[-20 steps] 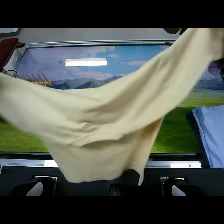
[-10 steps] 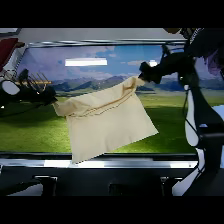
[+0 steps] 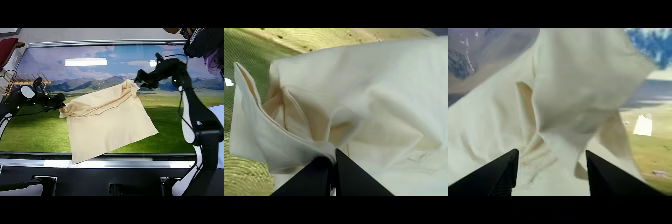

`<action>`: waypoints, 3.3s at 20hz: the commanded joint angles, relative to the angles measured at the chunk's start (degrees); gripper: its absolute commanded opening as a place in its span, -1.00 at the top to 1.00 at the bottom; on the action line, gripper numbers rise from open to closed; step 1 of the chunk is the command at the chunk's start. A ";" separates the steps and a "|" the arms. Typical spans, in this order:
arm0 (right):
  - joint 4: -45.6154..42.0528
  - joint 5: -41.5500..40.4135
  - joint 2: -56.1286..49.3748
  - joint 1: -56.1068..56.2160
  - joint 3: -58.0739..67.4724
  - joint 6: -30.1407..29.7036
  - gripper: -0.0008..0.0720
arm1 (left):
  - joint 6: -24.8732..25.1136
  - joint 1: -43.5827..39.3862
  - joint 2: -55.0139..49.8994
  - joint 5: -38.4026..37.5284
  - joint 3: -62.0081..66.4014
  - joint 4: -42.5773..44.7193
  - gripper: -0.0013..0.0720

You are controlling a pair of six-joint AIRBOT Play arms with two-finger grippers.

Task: Fold the clothes and pants, and hang the long-sleeved shirts on hangers.

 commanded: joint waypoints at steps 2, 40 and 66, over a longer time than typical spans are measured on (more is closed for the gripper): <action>-10.86 -16.61 7.45 -9.27 -1.75 -7.28 -0.39 | 0.24 -0.11 -0.22 -2.95 -0.07 0.02 0.92; -3.39 35.60 20.68 -12.72 -16.61 8.24 0.90 | 0.66 1.31 -0.24 -13.51 -0.17 0.02 0.92; 10.64 -1.44 31.56 -21.62 -60.61 -23.37 -0.50 | 0.46 -5.95 -2.36 -13.55 -0.20 0.00 0.92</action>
